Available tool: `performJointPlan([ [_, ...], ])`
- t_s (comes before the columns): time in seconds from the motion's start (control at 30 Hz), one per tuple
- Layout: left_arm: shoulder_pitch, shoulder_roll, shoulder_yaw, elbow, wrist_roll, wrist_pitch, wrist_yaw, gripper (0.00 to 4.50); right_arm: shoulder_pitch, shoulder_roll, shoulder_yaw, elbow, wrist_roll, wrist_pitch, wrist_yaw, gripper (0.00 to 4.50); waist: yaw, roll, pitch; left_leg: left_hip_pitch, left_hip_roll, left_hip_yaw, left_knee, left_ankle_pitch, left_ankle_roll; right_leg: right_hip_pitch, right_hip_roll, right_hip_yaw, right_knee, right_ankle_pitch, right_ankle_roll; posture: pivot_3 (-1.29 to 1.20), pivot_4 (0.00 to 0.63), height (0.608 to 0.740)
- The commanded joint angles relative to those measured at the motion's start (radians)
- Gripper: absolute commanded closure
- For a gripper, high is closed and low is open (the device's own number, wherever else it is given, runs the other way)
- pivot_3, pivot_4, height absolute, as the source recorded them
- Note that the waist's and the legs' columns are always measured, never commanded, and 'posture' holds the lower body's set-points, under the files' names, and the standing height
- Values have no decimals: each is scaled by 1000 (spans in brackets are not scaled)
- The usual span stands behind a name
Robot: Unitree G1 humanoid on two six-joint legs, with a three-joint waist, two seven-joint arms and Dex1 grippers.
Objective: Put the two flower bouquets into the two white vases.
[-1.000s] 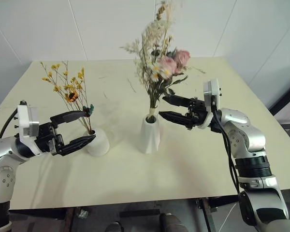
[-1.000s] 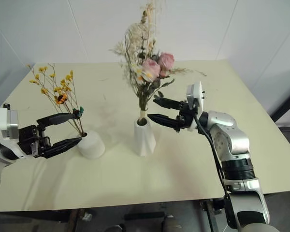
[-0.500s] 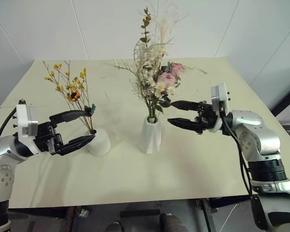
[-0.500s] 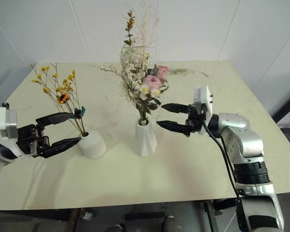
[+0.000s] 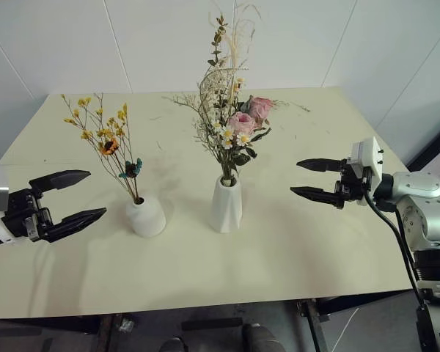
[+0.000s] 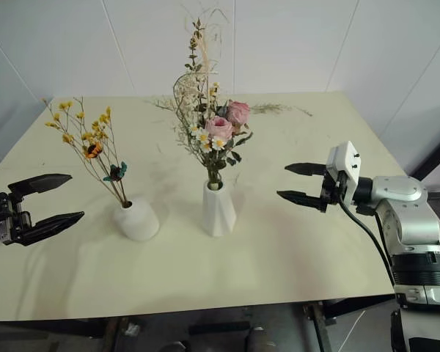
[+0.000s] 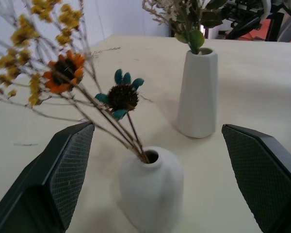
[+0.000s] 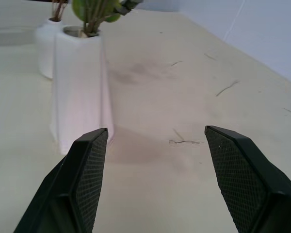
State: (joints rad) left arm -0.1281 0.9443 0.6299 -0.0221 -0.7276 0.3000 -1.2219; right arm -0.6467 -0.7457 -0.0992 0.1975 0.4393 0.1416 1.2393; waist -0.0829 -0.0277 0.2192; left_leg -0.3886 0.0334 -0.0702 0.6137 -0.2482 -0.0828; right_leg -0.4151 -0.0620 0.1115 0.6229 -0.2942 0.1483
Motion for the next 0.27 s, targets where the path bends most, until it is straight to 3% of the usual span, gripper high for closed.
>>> performJointPlan([
  [0.03, -23, 28, 20, 33, 13, -41, -30, 0, 9, -15, -35, -34, 9, -10, -7, 1128, 0, 0, 0, 0, 0, 0, 0, 0, 0, 0, 0, 0, 0, 0, 0, 0, 150, 740],
  [0.13, -38, 22, 8, 53, 26, -60, -25, 0, 33, -16, -31, -46, 10, 5, -10, 774, 1, 0, 0, 0, 0, 0, -1, 0, 0, 0, 0, 0, 0, 0, 0, 0, 150, 740],
  [0.17, -41, 21, 4, 55, 28, -64, -28, 0, 43, -36, -28, -70, 53, 104, 6, 597, 1, 0, 0, 0, 0, 0, -1, 0, 0, 0, 0, 0, 0, 0, 0, 0, 150, 740],
  [0.23, -58, 22, -11, 70, 34, -74, -34, 0, 50, -40, -26, -78, 39, 84, 12, 12, 3, 0, 0, 0, 0, 0, -1, 0, 0, 0, 0, 0, 0, 0, 0, 0, 150, 740],
  [0.27, -66, 22, -17, 80, 38, -80, -37, 0, 55, -41, -29, -87, 41, 85, 15, 12, 3, 0, 0, 0, 0, 0, -1, 0, 0, 0, 0, 0, 0, 0, 0, 0, 150, 740],
])
